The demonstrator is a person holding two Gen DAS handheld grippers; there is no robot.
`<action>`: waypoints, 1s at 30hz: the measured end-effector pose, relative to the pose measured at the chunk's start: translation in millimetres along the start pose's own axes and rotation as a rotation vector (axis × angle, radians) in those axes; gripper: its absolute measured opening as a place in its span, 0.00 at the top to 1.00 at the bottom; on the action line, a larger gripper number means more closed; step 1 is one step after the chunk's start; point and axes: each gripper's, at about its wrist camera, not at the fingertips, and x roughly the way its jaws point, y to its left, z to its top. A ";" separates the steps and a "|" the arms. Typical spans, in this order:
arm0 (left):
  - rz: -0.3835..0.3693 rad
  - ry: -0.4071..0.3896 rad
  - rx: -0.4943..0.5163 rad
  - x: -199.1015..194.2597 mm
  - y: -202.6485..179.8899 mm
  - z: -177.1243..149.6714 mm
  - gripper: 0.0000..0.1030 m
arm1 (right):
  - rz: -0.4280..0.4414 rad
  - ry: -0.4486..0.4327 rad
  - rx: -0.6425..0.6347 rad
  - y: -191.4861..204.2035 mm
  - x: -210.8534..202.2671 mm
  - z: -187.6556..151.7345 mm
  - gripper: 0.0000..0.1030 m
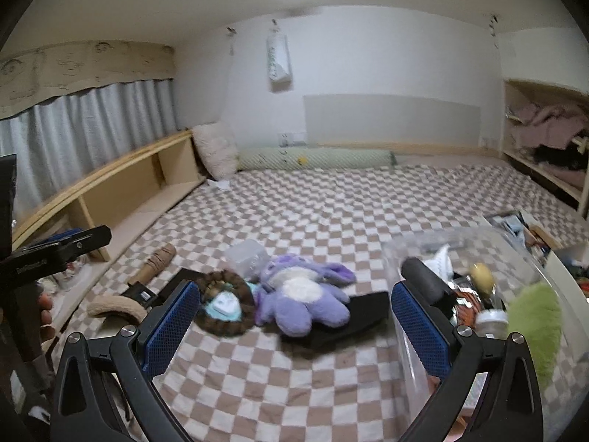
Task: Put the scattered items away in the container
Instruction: 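Withdraw both tools from the bin toward the remaining items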
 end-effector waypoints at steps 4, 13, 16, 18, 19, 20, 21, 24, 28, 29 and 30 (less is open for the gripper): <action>0.027 -0.011 0.004 -1.2 9.6 2.1 0.00 | 0.010 0.020 -0.046 13.0 14.1 10.9 0.00; 0.098 -0.022 -0.047 4.9 38.4 8.9 0.00 | 0.058 0.110 -0.154 40.6 78.5 34.4 0.00; 0.116 -0.010 -0.079 10.8 50.0 11.1 0.00 | 0.055 0.161 -0.191 52.0 105.9 35.4 0.00; 0.137 -0.001 -0.113 16.3 58.8 11.4 0.00 | 0.055 0.180 -0.207 57.4 118.9 31.5 0.00; 0.138 0.003 -0.130 19.1 62.9 11.2 0.00 | 0.050 0.194 -0.216 61.6 129.0 26.4 0.00; 0.130 0.009 -0.148 22.2 67.1 10.7 0.00 | 0.051 0.201 -0.218 62.9 134.5 22.6 0.00; 0.115 0.018 -0.168 25.6 71.4 10.1 0.00 | 0.059 0.215 -0.220 65.2 142.4 17.1 0.00; 0.085 0.056 -0.209 35.7 79.2 8.6 0.00 | 0.102 0.301 -0.260 73.8 175.6 -3.7 0.00; 0.068 0.096 -0.228 49.4 84.8 7.3 0.00 | 0.134 0.375 -0.303 81.6 213.6 -28.9 0.00; 0.066 0.105 -0.231 52.9 85.9 7.0 0.00 | 0.139 0.393 -0.313 83.9 221.7 -35.0 0.00; 0.067 0.115 -0.236 56.6 87.3 6.8 0.00 | 0.144 0.412 -0.325 86.7 230.4 -41.6 0.00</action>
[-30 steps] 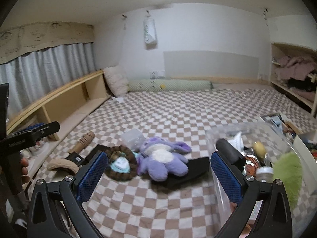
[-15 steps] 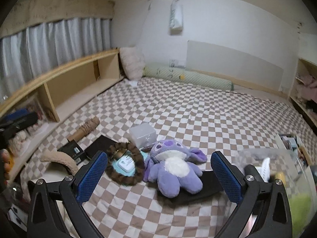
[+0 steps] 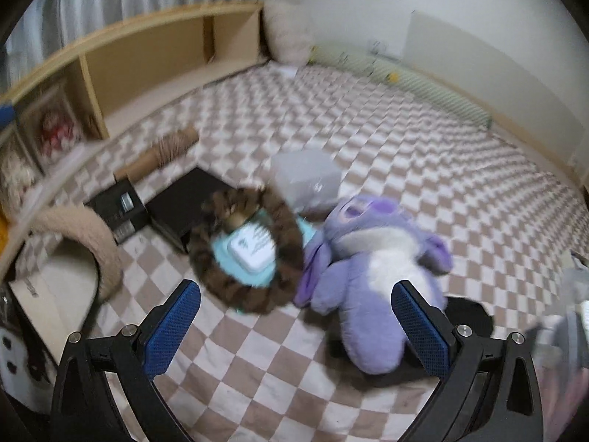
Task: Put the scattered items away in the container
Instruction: 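Withdraw both tools from the bin toward the remaining items, then grasp the brown fuzzy headband with the right gripper and lift it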
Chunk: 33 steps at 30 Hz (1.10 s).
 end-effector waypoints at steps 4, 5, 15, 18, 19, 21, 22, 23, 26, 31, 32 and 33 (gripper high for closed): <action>0.030 0.037 -0.014 15.8 4.6 0.4 0.00 | 0.002 0.064 -0.071 11.5 34.0 -2.2 0.12; 0.038 0.047 -0.015 20.5 5.4 0.2 0.00 | 0.004 0.072 -0.079 12.4 39.7 -2.2 0.12; 0.091 0.142 0.048 62.6 -1.5 -7.4 0.00 | 0.002 0.081 -0.011 -11.8 86.4 18.0 0.19; 0.118 0.164 0.088 73.2 -5.6 -11.2 0.01 | 0.008 0.093 -0.011 -13.4 100.7 26.3 0.38; 0.123 0.173 0.095 76.9 -6.1 -12.5 0.01 | 0.009 0.095 -0.011 -13.2 106.2 28.8 0.40; 0.132 0.191 0.105 83.9 -6.4 -14.9 0.01 | 0.009 0.094 -0.015 -12.2 114.8 32.5 0.40; 0.138 0.201 0.112 87.2 -6.7 -16.6 0.01 | 0.007 0.095 -0.017 -11.2 120.4 35.2 0.40; 0.144 0.210 0.120 90.5 -7.1 -18.5 0.01 | 0.009 0.096 -0.018 -10.5 124.9 37.2 0.40; 0.161 0.237 0.148 100.3 -9.0 -24.6 0.01 | 0.018 0.101 -0.004 -10.4 139.9 42.6 0.41; 0.188 0.278 0.192 115.6 -12.4 -34.7 0.01 | 0.041 0.122 0.036 -14.0 160.2 46.9 0.50; 0.192 0.286 0.198 118.6 -12.9 -36.5 0.01 | 0.051 0.133 0.041 -14.3 163.8 47.0 0.53; 0.194 0.293 0.202 121.0 -13.5 -38.0 0.01 | 0.058 0.149 0.041 -14.1 167.5 46.8 0.61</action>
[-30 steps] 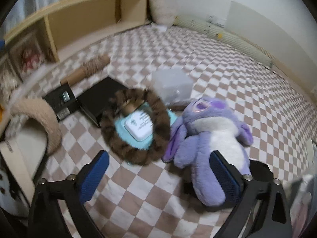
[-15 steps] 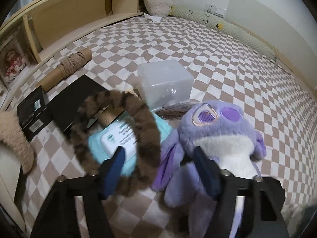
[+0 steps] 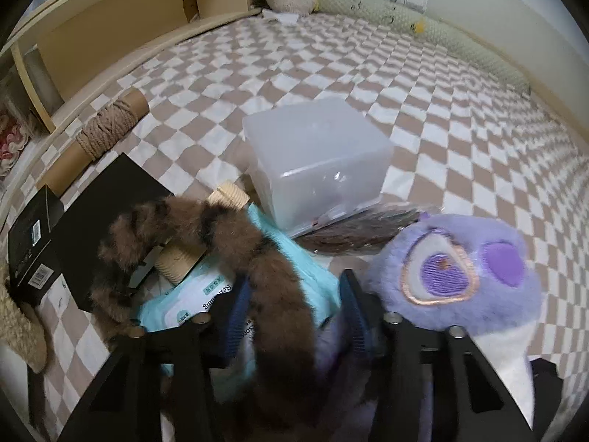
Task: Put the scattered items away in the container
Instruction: 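Grasp the brown fuzzy headband with the right gripper and lift it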
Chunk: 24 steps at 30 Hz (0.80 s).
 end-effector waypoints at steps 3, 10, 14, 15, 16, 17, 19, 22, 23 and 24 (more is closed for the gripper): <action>-0.006 0.013 -0.001 6.2 -2.5 0.0 0.01 | 0.039 0.025 -0.005 0.8 4.7 -1.0 0.81; -0.054 0.027 -0.059 25.6 -8.3 12.6 0.02 | 0.086 -0.080 0.079 -29.3 -41.0 15.9 0.86; -0.082 0.051 -0.090 42.0 -15.1 19.6 0.02 | 0.088 -0.138 0.164 -61.8 -67.8 20.6 0.86; -0.088 0.058 -0.094 46.3 -17.6 21.2 0.02 | 0.092 -0.148 0.185 -70.7 -73.3 20.6 0.86; -0.095 0.066 -0.098 51.7 -20.8 23.3 0.02 | 0.093 -0.160 0.213 -81.5 -79.2 19.5 0.86; -0.101 0.074 -0.100 57.1 -24.1 25.4 0.03 | 0.094 -0.168 0.239 -91.8 -83.9 18.0 0.86; -0.118 0.089 -0.103 67.1 -31.7 29.1 0.03 | 0.088 -0.178 0.279 -103.8 -88.1 16.9 0.86; -0.165 0.113 -0.118 85.5 -40.6 35.0 0.05 | 0.088 -0.180 0.342 -121.4 -91.1 12.4 0.86; -0.186 0.125 -0.126 93.0 -43.6 37.1 0.11 | 0.089 -0.179 0.360 -125.4 -89.7 13.4 0.86; -0.203 0.136 -0.132 99.4 -46.2 38.8 0.13 | 0.092 -0.178 0.378 -129.7 -89.4 12.1 0.86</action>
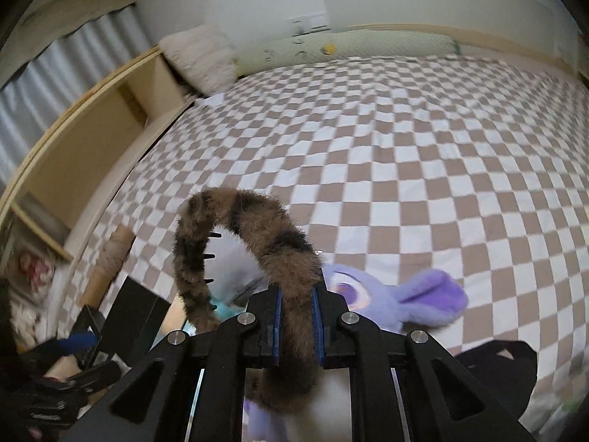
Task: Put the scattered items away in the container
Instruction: 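Grasp the brown fuzzy headband with the right gripper and lift it, then grasp the light wooden oval block with the left gripper while the right holds the headband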
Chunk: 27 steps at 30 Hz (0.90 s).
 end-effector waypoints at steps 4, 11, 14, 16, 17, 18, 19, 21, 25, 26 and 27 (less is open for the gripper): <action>-0.029 0.052 -0.018 26.2 -6.2 4.3 0.23 | 0.009 -0.005 0.043 -12.1 -7.0 -0.1 0.86; 0.109 0.066 0.019 59.4 -12.5 10.1 0.31 | 0.024 -0.013 0.061 -18.4 -12.8 1.2 0.86; 0.171 0.069 0.031 70.2 -10.5 10.3 0.39 | 0.028 -0.011 0.081 -25.7 -12.7 1.5 0.86; 0.224 0.061 0.050 74.9 -9.7 10.4 0.44 | 0.032 -0.010 0.103 -31.0 -11.5 1.3 0.86; 0.249 0.058 0.061 77.5 -8.9 10.3 0.50 | 0.034 -0.009 0.110 -33.0 -11.8 0.8 0.86; 0.264 0.053 0.066 79.2 -7.1 10.3 0.54 | 0.036 -0.007 0.116 -34.8 -11.2 0.7 0.86; 0.264 0.046 0.062 79.5 -3.7 10.6 0.59 | 0.036 -0.006 0.122 -36.6 -10.4 0.5 0.86; 0.272 0.038 0.037 77.2 7.7 12.9 0.69 | 0.034 -0.004 0.125 -38.2 -9.8 0.0 0.86; 0.318 0.005 0.004 66.5 37.3 17.2 0.73 | 0.039 -0.002 0.134 -40.1 -7.6 0.1 0.86; 0.353 -0.001 -0.012 63.7 47.2 19.1 0.86 | 0.039 -0.001 0.135 -40.8 -7.0 -0.1 0.86; 0.384 0.002 -0.022 62.8 56.3 19.7 0.90 | 0.039 0.001 0.137 -41.0 -6.2 -0.2 0.86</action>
